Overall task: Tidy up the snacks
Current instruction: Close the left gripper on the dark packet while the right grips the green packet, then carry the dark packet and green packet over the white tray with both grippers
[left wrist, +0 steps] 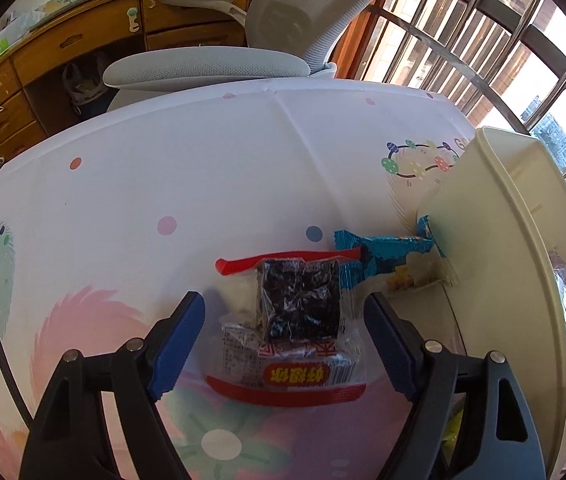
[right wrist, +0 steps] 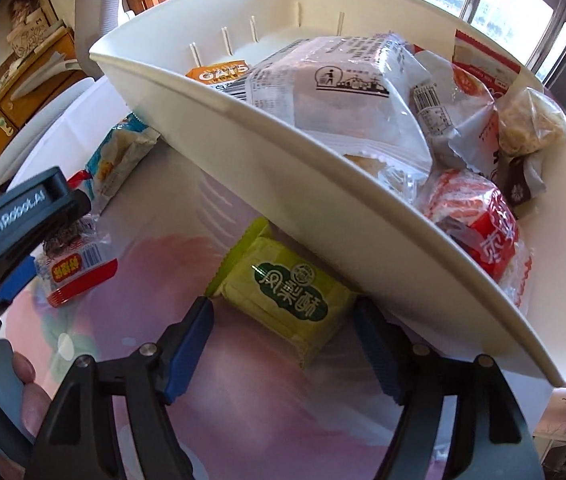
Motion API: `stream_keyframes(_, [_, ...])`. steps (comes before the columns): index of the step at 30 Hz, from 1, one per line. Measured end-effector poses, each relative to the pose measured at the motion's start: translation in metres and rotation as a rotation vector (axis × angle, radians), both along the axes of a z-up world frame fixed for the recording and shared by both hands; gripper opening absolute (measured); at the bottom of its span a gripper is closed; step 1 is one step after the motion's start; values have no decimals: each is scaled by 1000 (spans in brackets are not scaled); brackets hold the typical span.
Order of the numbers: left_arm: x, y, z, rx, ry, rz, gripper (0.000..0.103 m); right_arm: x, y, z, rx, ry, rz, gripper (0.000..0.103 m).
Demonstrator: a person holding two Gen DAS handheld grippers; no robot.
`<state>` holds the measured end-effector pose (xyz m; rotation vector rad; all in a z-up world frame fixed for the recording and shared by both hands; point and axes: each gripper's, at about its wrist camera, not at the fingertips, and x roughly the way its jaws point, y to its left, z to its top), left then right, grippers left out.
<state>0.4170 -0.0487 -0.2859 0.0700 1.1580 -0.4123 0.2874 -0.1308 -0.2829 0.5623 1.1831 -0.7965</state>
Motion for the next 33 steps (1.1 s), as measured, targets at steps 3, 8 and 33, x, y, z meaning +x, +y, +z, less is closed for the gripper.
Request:
stream_keyframes(3, [2,-5,-1,34,-18,-4,68,6,2,-3,-7,10,0,75])
stream_keyframes(8, [4,1,0,13,-24,-2,57,5,2,-8,-7,15,-1,77])
stream_keyframes(33, [-25,54,32,-37,-32,34,54,5,-17,7,-24,-69,167,33])
